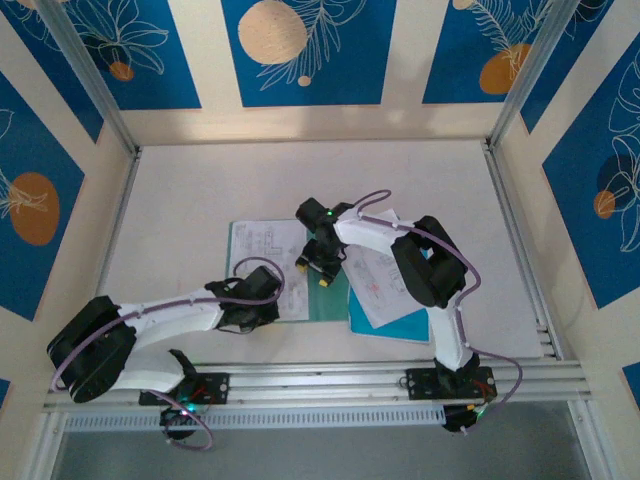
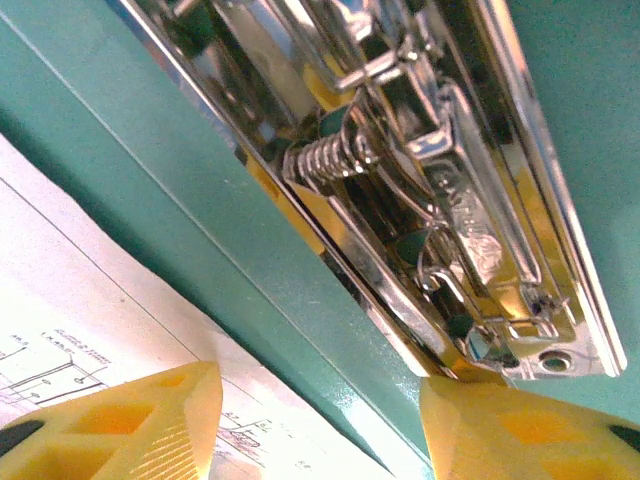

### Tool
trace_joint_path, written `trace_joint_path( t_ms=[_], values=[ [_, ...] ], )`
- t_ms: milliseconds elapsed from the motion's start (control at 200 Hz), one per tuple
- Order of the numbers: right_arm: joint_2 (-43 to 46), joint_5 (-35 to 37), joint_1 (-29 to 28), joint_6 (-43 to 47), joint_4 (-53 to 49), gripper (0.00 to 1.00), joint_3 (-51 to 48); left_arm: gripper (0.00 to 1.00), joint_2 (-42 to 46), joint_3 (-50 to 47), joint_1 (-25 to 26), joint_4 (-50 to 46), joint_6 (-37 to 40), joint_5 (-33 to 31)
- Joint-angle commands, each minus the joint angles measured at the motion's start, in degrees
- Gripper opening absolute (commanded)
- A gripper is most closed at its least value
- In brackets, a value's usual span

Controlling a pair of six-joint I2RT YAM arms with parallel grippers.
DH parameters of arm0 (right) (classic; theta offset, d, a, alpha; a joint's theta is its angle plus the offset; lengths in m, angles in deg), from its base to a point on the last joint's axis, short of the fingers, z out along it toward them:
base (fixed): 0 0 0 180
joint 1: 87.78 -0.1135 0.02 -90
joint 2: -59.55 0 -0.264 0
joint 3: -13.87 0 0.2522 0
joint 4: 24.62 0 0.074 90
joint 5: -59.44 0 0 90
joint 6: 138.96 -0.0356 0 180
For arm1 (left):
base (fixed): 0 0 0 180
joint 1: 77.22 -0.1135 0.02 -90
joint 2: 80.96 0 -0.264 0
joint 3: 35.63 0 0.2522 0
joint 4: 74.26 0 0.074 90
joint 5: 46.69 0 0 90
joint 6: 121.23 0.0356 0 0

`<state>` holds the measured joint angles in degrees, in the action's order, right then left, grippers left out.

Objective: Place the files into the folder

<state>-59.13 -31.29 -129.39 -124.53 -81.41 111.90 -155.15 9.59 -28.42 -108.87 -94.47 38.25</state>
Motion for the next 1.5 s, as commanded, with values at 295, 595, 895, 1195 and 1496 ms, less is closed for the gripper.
trace_joint_path(
  t_ms=[295, 595, 895, 1195, 1496],
  values=[
    [-5.8, 5.9, 5.5, 10.9, 3.7, 0.59, -4.7, 0.0, 0.2, -1.9, 0.5, -6.0, -1.7, -2.4],
    [-8.4, 12.0, 3.6, 12.7, -2.4, 0.59, -1.0, 0.0, 0.4, -2.1, 0.4, -6.0, -2.0, -2.7],
    [-10.9, 11.3, 3.6, 13.9, -3.5, 0.59, 0.0, 0.0, 3.4, 1.3, 0.4, -9.3, -0.6, -4.4],
    [-11.6, 9.5, 3.6, 15.0, -2.2, 0.59, 0.0, 0.07, 1.0, 8.4, 0.2, -9.6, 2.6, -5.3],
    [-11.8, 8.4, 4.0, 17.2, -0.9, 0.59, -0.3, 0.08, -8.1, 6.7, -2.2, -6.0, 3.7, -5.3]
  ],
)
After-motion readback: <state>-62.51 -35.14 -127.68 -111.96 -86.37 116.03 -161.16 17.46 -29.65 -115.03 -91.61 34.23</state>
